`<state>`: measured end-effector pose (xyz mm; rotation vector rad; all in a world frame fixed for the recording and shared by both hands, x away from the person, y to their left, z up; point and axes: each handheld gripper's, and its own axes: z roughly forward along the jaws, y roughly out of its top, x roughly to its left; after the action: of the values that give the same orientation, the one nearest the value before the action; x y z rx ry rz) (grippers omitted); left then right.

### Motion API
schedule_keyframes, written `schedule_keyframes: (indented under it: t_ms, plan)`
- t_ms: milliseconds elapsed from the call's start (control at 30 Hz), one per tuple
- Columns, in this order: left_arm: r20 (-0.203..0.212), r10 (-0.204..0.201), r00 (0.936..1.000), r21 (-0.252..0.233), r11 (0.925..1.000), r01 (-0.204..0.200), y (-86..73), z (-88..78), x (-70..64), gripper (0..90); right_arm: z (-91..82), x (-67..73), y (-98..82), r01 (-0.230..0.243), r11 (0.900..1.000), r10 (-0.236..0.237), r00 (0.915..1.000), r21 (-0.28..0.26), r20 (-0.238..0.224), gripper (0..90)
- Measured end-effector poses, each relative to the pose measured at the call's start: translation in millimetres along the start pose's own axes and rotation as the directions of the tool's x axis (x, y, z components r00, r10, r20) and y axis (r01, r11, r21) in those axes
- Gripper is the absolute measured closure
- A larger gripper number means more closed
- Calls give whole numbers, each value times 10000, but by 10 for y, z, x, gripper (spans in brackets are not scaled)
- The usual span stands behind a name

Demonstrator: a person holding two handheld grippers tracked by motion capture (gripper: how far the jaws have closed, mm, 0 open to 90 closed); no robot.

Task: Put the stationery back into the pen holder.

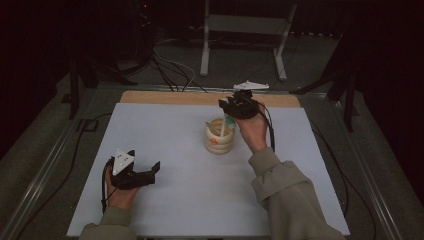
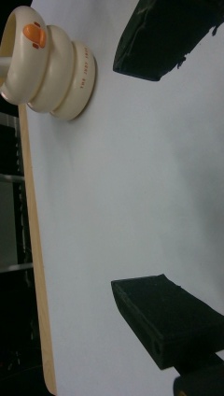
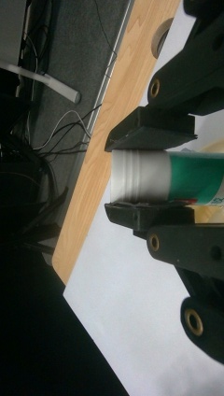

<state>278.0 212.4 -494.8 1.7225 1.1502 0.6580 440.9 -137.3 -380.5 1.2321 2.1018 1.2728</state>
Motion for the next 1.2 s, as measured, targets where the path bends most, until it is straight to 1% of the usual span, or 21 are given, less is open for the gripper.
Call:
schedule_keyframes:
  t_ms: [200,400,1000,1200]
  plan:
    - [-15,-8,10000,-3,10000,8,0,-2,2,9,33,18,-13,2,10000,-2,10000,-23,-17,659]
    - [-18,2,10000,12,10000,-2,0,0,-1,9,68,43,-26,100,9999,-100,9999,-35,-23,658]
    - [-23,7,10000,14,10000,-6,1,-3,1,9,149,47,-89,-158,9999,158,9998,-44,-85,656]
    - [-21,-1,10000,10,10000,1,0,0,1,9,173,54,-114,-154,9999,154,9998,24,-118,656]
